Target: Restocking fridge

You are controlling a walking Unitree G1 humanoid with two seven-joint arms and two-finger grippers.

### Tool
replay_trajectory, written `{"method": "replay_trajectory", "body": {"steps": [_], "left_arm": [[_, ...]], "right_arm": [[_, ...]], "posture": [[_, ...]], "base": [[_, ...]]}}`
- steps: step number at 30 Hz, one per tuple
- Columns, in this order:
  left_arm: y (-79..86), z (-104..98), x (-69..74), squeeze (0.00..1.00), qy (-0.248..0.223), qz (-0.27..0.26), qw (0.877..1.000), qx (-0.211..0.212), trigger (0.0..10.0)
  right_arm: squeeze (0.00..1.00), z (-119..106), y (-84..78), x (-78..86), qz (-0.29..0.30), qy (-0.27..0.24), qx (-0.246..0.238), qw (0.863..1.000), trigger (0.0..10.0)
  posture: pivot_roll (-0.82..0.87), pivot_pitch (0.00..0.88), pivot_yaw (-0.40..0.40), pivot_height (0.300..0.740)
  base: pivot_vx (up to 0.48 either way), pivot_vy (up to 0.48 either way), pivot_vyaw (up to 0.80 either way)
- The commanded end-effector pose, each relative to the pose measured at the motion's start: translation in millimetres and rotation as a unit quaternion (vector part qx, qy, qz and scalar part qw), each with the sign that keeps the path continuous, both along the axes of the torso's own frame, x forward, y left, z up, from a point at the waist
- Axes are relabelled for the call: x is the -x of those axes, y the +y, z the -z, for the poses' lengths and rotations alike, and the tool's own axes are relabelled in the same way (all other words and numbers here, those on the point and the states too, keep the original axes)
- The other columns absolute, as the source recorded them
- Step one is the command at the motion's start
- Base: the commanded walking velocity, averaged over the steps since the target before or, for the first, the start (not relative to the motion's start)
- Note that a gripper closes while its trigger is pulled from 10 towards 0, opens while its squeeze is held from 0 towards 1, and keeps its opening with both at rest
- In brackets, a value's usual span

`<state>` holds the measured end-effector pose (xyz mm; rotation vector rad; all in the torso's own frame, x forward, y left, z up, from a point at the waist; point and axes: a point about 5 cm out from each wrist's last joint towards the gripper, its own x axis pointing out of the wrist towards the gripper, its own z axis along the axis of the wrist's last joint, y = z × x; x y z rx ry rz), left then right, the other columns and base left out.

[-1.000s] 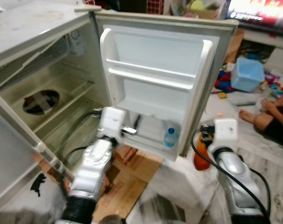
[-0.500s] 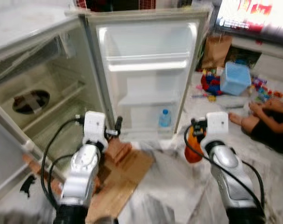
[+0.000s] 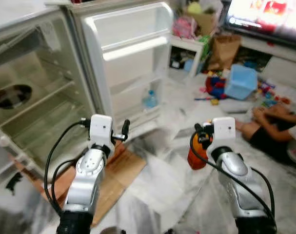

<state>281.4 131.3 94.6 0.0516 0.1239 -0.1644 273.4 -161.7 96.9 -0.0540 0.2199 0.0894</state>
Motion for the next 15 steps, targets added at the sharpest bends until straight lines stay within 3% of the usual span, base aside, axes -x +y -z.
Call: {"method": "replay_trajectory", "body": {"steps": [1, 7, 13, 15], "left_arm": [[7.1, -2, 1.9, 0.0, -0.007, -0.021, 1.0, -0.011, 10.0], [15.1, -3, 5.6, 0.0, -0.017, -0.061, 0.998, -0.01, 10.0], [19.7, -9, 2.3, 0.0, -0.038, -0.074, 0.996, -0.011, 10.0], [20.7, -9, 0.8, 0.0, -0.034, -0.079, 0.996, -0.007, 10.0]], "right_arm": [[0.0, -9, 7.4, -3.1, -0.014, -0.022, -0.007, 1.0, 10.0], [0.0, -12, 10.0, -3.5, -0.022, -0.034, -0.003, 0.999, 10.0], [0.0, -17, 11.1, -7.2, -0.028, -0.048, -0.005, 0.998, 10.0], [0.0, -18, 11.0, -8.8, -0.027, -0.05, -0.005, 0.998, 10.0]], "posture": [[-0.02, 0.0, 0.007, 0.74], [-0.02, 0.0, 0.008, 0.74], [-0.02, 0.0, 0.002, 0.74], [-0.02, 0.0, 0.001, 0.74]], "base": [[0.0, 0.0, 0.0], [0.0, 0.0, 0.0], [0.0, 0.0, 0.78], [0.126, 0.0, 0.0]]}}
